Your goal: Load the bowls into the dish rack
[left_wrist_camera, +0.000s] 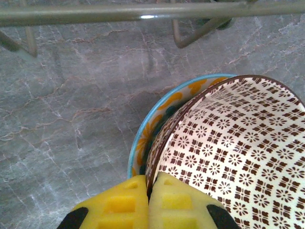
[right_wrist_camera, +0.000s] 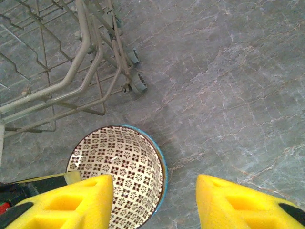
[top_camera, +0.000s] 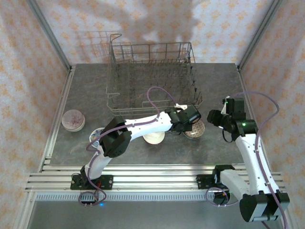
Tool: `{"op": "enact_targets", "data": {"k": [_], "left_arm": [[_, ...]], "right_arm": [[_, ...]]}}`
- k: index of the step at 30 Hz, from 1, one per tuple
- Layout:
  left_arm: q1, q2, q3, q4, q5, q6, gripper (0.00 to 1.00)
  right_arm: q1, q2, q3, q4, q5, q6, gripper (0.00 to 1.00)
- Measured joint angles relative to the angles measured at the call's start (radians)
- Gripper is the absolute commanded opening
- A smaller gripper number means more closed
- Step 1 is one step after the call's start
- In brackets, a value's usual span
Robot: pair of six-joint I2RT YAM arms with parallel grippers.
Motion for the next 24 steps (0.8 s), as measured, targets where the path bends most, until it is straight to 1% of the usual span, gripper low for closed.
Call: {"op": "enact_targets", "data": {"k": [7, 15, 24], "left_arm": [[0.008, -0.020, -0.026, 0.023, 0.035, 0.015, 0.00], [0.026, -0.081, -0.077, 0.048, 0.042, 0.025, 0.00], [0.040, -0.093, -0.082, 0.077, 0.049, 0.025, 0.00]], "right_arm": [[0.005, 0.001, -0.016, 0.008, -0.022, 0.015, 0.45], [0.027, 0.036, -0.045, 0.010, -0.071, 0.050, 0.47], [0.038, 0.052, -0.116, 0.021, -0.100, 0.097, 0.46]]}}
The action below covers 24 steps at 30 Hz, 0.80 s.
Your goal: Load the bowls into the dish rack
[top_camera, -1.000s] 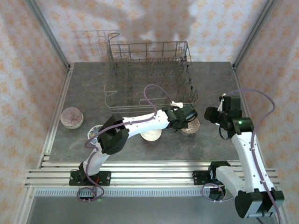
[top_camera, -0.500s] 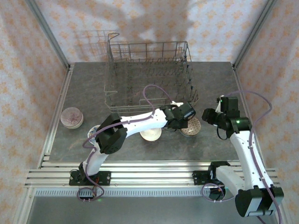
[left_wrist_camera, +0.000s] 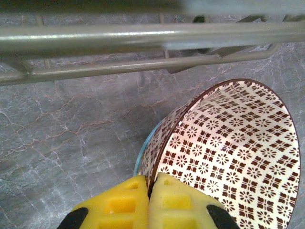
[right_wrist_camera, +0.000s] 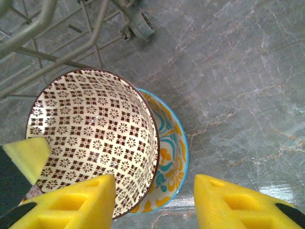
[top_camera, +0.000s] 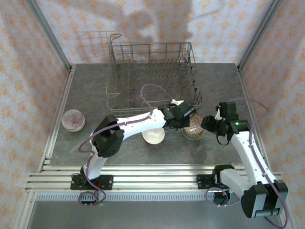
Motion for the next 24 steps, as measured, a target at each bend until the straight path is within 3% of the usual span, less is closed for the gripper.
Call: {"op": "enact_targets", "data": {"k": [12, 24], "left_arm": [[0.000, -0.050, -0.004, 0.022, 0.024, 0.000, 0.00], [0.000, -0.061, -0.011, 0.042, 0.045, 0.005, 0.00]], "right_arm": [[0.000, 0.082, -0.022, 0.045, -0.022, 0.007, 0.42], [0.000, 0.099, -0.024, 0.068, -0.022, 0.012, 0.25]]}}
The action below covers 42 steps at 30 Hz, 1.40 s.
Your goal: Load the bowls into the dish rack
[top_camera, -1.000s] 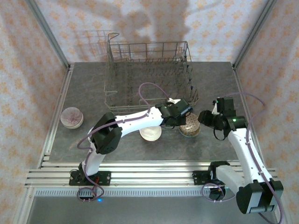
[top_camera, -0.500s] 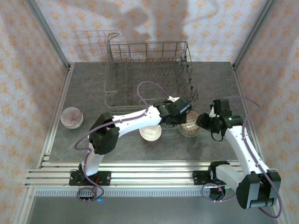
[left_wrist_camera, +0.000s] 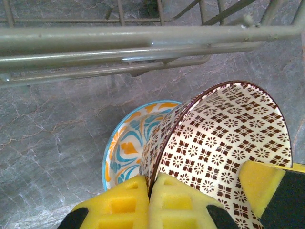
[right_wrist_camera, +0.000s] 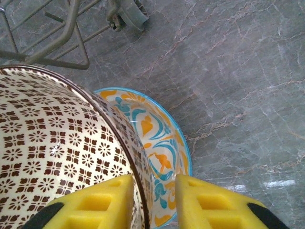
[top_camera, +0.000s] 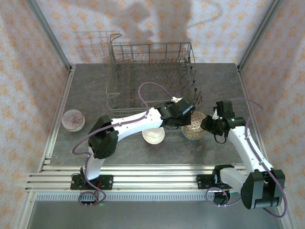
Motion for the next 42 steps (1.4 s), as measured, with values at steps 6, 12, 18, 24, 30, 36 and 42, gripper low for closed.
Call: {"op": "enact_targets", "data": {"k": [6, 12, 18, 24, 30, 36, 42], "left_arm": [[-0.002, 0.000, 0.000, 0.001, 0.003, 0.006, 0.00], [-0.004, 0.000, 0.000, -0.002, 0.014, 0.025, 0.00], [-0.006, 0.000, 0.000, -0.002, 0.016, 0.044, 0.11], [-0.008, -0.010, 0.002, 0.011, 0.019, 0.065, 0.43], [-0.008, -0.076, 0.008, 0.011, 0.010, 0.089, 0.51], [0.000, -0.187, 0.039, -0.020, -0.011, 0.132, 0.51], [0.082, -0.313, 0.038, -0.089, -0.014, 0.180, 0.54]], "right_arm": [[0.000, 0.000, 0.000, 0.004, -0.001, 0.002, 0.14], [0.002, 0.003, 0.000, 0.005, 0.005, 0.007, 0.06], [0.003, -0.006, 0.009, -0.006, 0.024, 0.006, 0.00], [0.003, -0.033, 0.023, -0.056, 0.060, 0.002, 0.00], [0.003, -0.080, 0.035, -0.127, 0.097, 0.003, 0.00], [0.003, -0.153, 0.086, -0.195, 0.160, 0.003, 0.00], [0.003, -0.212, 0.181, -0.298, 0.258, 0.013, 0.00]]}}
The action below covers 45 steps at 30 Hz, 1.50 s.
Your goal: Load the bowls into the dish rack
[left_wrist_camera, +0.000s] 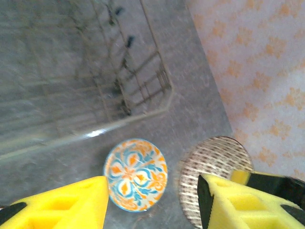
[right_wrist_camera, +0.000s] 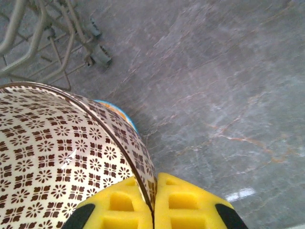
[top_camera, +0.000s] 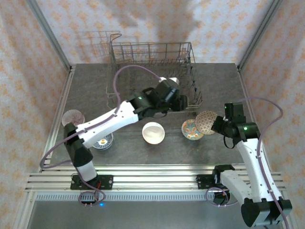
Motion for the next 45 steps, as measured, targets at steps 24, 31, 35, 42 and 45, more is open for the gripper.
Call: {"op": "enact_targets", "data": {"k": [24, 31, 35, 42, 45], "left_arm": [[0.957, -0.350, -0.153, -0.152, 0.288, 0.173, 0.58], [1.056, -0.287, -0.278, -0.151, 0.352, 0.223, 0.57], [1.088, -0.267, -0.319, -0.153, 0.352, 0.245, 0.56], [1.089, -0.136, -0.362, -0.148, 0.352, 0.294, 0.56], [1.089, -0.078, -0.389, -0.147, 0.353, 0.301, 0.56]], "right_arm": [[0.205, 0.673, 0.858, -0.069, 0.491, 0.010, 0.00], [0.315, 0.885, 1.028, -0.074, 0.707, 0.000, 0.00], [0.346, 0.986, 1.105, -0.084, 0.764, -0.010, 0.00], [0.409, 1.054, 1.152, -0.056, 0.847, -0.047, 0.00], [0.420, 1.106, 1.220, -0.069, 0.889, -0.046, 0.00]]}}
